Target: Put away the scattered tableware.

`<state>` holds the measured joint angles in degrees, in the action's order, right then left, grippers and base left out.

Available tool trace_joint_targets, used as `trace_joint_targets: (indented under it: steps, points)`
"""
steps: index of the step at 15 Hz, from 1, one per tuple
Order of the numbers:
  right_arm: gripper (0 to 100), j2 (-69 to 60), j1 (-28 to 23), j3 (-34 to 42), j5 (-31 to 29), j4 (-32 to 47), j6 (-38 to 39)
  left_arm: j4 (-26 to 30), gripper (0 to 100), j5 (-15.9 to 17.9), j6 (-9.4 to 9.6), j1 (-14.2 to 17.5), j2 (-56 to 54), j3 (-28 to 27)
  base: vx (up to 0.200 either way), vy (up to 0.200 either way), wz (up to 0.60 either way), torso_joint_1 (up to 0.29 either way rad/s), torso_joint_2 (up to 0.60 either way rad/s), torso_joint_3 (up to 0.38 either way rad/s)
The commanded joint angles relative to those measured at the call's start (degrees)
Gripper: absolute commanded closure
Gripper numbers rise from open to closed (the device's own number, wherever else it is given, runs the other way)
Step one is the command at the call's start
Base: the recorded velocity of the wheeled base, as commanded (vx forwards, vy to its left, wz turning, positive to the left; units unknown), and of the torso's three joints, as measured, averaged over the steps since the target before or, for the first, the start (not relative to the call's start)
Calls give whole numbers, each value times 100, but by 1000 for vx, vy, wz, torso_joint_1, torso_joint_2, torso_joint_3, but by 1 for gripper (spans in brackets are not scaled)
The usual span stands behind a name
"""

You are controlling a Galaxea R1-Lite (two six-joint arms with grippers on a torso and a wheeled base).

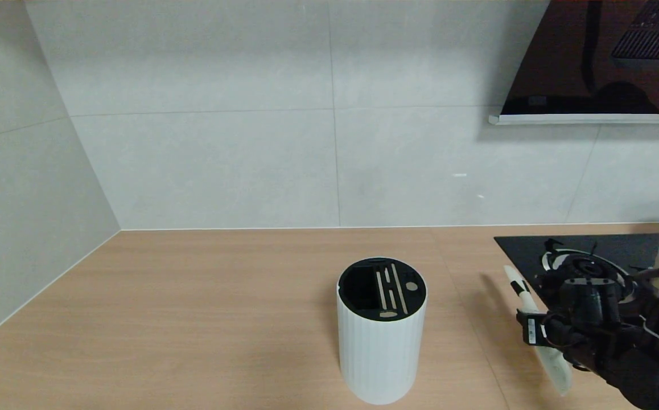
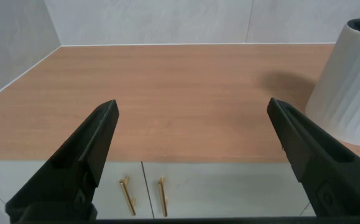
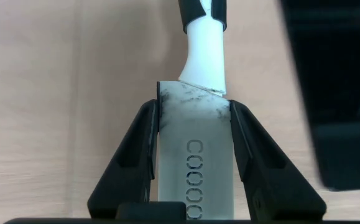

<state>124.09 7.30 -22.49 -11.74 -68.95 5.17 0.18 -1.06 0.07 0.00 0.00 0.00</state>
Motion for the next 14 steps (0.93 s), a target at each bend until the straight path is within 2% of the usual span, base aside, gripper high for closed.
trace_joint_targets:
  steps: [1,4,6,7,8,9,10,11,12,13,14]
  points:
    - [100,-1053,78,149,5,110,-7,-9,0,-8,1,0,0,0,0,0,0,0,0,0]
    - [100,-2222,351,78,5,874,-7,-124,0,-158,-86,0,0,-53,0,0,0,0,0,0]
    - [100,-2838,509,-212,14,1534,-7,-546,0,-114,-192,0,9,-492,0,0,0,0,0,0]
    - [100,-3224,632,-563,31,2158,2,-308,0,185,-183,-44,308,-984,0,0,0,0,0,0]
    - [100,-3330,694,-704,31,2395,10,-159,0,361,-183,-70,492,-1195,0,0,0,0,0,0]
    - [100,-3505,834,-1240,31,2984,28,272,0,985,-192,-70,1213,-1916,0,0,0,0,0,0]
    - [100,-3541,957,-1592,23,3248,28,386,0,1477,-201,-70,2004,-2426,0,0,0,0,0,0]
    - [100,-3549,1045,-1794,23,3379,28,386,0,1723,-218,-70,2531,-2716,0,0,0,0,0,0]
    - [100,-3549,1247,-2119,23,3705,19,368,0,2189,-280,-79,3709,-3419,0,0,0,0,0,0]
    - [100,-3541,1397,-2260,31,3810,28,351,0,2382,-324,-114,4315,-3779,0,0,0,0,0,0]
    - [100,-3549,1678,-2312,84,3854,107,281,0,2532,-482,-264,5168,-4359,0,0,0,0,0,0]
